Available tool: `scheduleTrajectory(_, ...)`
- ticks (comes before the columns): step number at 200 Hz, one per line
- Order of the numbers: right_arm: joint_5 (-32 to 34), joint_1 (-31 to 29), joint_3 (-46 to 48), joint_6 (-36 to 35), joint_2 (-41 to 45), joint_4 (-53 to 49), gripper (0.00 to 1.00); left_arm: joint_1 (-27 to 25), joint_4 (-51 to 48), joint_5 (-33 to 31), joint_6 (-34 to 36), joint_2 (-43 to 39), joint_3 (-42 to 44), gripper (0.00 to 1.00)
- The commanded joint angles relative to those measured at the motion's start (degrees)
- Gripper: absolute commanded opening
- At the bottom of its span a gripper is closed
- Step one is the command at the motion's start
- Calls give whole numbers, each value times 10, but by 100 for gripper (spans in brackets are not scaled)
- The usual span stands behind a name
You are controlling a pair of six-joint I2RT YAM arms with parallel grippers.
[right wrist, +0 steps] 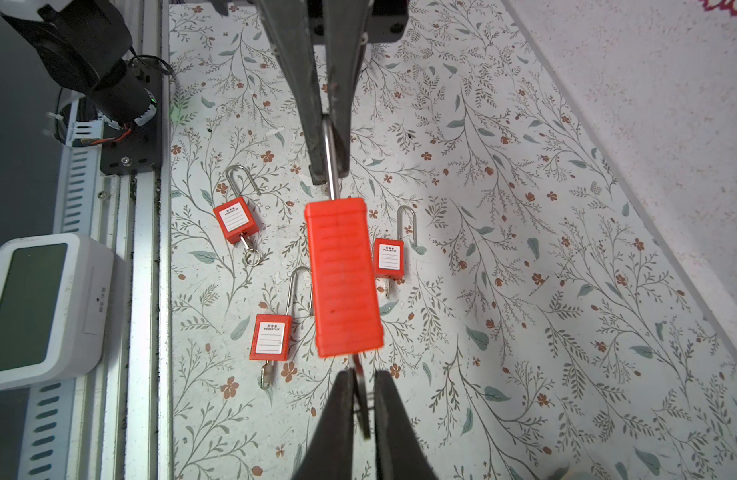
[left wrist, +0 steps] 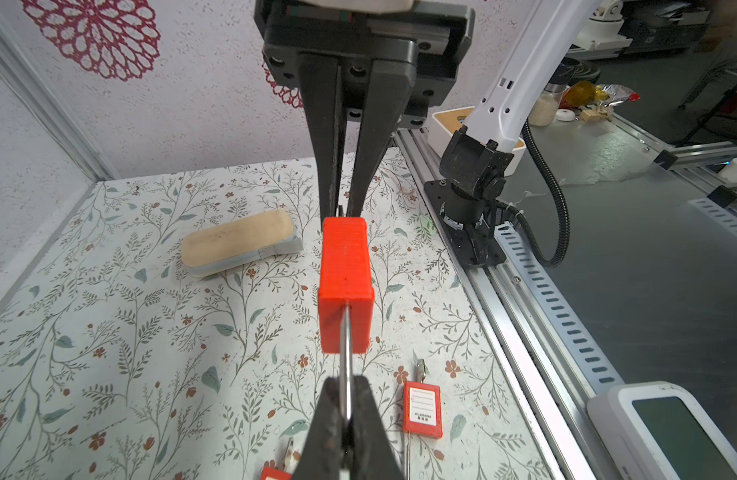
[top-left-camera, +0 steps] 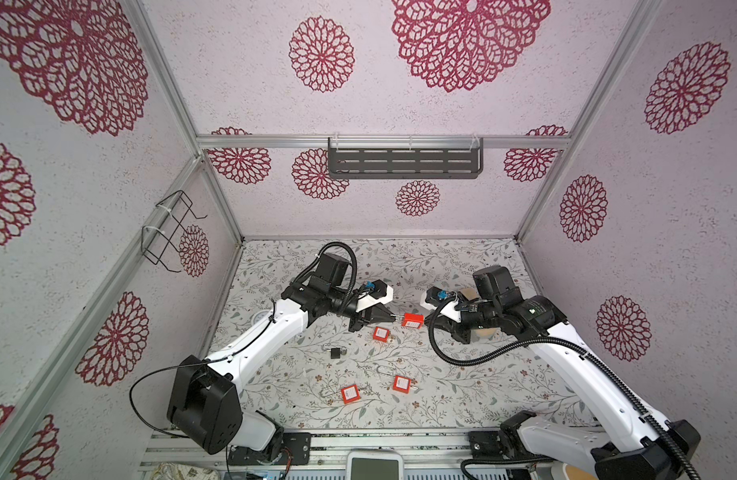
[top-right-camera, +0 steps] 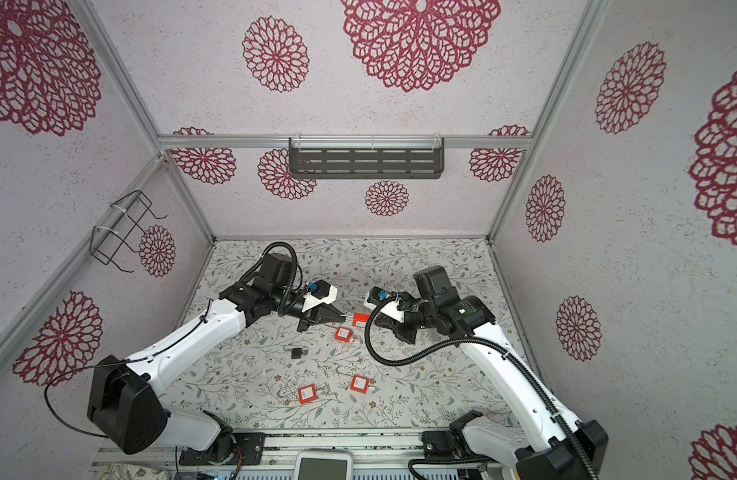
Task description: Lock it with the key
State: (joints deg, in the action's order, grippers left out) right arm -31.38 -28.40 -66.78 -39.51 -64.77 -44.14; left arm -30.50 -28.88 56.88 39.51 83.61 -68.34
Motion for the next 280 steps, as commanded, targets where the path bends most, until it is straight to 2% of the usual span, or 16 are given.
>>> scheduleTrajectory(1, -9, 1, -14, -7, 2, 1, 12, -1, -27, 20, 30, -1, -14, 0)
scheduleTrajectory(62, -10, 2, -5, -14, 2, -10, 5, 26, -36, 46, 59, -15, -1, 0)
scheduleTrajectory(128, -29, 4, -8, -8, -16, -26, 1, 32, -80, 29, 109, -22, -2, 0)
scheduleTrajectory(172, -41, 6, -13, -4, -27, -29, 1, 33, -73, 12, 111, -35, 8, 0)
scheduleTrajectory(239, 24, 5, 34, -22, 13, 41, 0, 60, -88, 66, 79, -9, -4, 0)
scheduleTrajectory(280, 62, 0, 60, -41, 29, 72, 0, 62, -167, 72, 122, 22, -41, 0)
